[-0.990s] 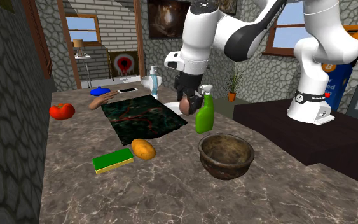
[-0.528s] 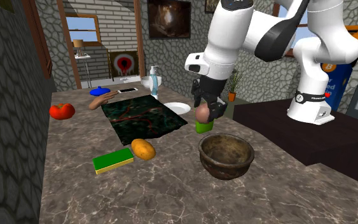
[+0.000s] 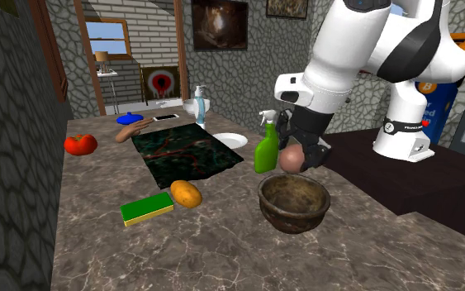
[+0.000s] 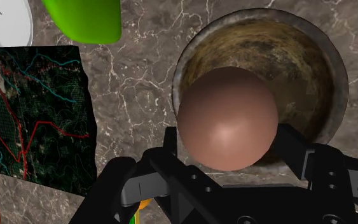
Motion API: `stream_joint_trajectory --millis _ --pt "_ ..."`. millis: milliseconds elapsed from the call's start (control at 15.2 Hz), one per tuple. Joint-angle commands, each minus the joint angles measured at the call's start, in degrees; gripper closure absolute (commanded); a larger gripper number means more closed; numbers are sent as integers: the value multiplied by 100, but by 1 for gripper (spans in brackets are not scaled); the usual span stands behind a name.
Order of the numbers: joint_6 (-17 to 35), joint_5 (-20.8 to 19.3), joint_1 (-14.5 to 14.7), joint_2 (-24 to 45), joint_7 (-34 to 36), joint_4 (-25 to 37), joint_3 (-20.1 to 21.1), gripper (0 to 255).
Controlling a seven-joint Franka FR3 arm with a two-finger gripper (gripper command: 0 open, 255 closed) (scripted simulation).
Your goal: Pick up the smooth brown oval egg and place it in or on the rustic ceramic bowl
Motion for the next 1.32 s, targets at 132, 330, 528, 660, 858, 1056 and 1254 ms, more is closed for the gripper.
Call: stream_joint_trajectory --millis 132,330,528,660,858,1056,1254 --pt "203 -75 26 159 133 -75 -24 255" --pt "353 -135 38 299 213 -102 -51 255" --pt "499 -196 52 446 292 -118 -80 255" --pt "631 -255 66 589 365 -122 -109 255" --pt "631 -254 67 589 365 -122 -109 255" --pt "631 -254 67 589 365 -122 -109 255" --pt "632 -255 67 590 366 -122 -109 0"
